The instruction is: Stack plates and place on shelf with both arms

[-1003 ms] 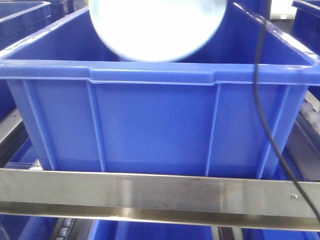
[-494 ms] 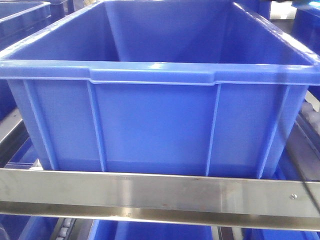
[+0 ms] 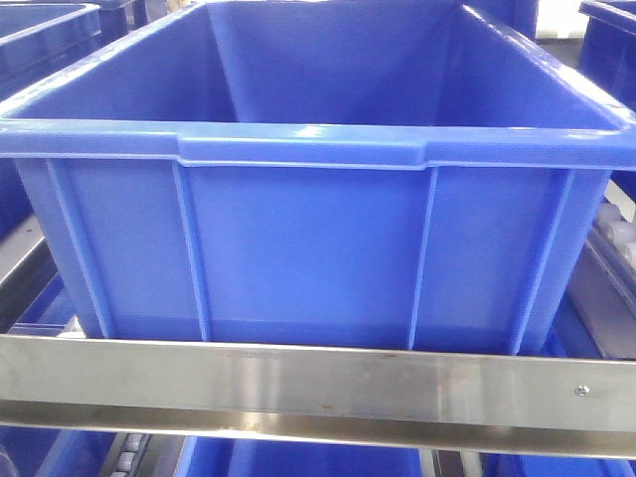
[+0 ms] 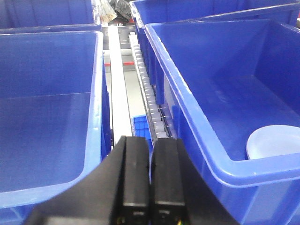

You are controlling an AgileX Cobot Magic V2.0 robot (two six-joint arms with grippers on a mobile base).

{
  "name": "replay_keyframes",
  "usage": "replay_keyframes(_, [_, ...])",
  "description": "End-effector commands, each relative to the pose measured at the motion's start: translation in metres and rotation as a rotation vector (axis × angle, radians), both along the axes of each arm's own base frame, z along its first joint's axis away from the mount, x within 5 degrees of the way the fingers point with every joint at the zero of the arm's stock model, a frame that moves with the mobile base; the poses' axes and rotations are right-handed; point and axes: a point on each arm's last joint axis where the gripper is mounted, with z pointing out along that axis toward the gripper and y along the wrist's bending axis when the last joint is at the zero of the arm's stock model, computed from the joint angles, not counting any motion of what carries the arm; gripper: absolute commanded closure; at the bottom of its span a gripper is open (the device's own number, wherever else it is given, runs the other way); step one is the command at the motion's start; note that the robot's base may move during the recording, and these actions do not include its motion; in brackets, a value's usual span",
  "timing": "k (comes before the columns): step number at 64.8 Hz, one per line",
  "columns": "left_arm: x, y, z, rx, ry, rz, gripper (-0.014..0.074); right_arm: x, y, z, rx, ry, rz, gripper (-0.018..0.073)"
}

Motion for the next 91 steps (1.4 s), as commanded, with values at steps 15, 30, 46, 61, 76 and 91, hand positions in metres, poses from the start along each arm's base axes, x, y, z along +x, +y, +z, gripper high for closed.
replay_keyframes(15, [0.0,0.0,0.017,-0.034,-0.099,0.005,0.0514,-0.034,-0.013,0.027,0.038,-0.163,-0.011,0.0511])
replay_keyframes(30, [0.0,0.0,0.017,-0.034,-0.099,0.005,0.0514,-0.055,-0.028,0.016,0.011,-0.119,-0.109,0.0511])
replay_keyframes(46, [0.0,0.0,0.017,-0.034,-0.099,0.005,0.0514,-0.077,-0.045,-0.022,-0.006,-0.184,-0.312,0.0511])
replay_keyframes(61, [0.0,0.0,0.017,-0.034,-0.099,0.005,0.0514,-0.084,-0.045,-0.069,0.018,-0.162,-0.316,0.0511])
replay_keyframes(76, [0.0,0.0,0.017,-0.034,-0.099,0.005,0.0514,-0.083,-0.045,-0.086,0.044,-0.136,-0.315,0.0511])
replay_keyframes(91, [0.0,0.0,0.017,-0.034,-0.099,0.005,0.0514,-0.083,-0.045,-0.085,0.045,-0.143,-0.315,0.0511])
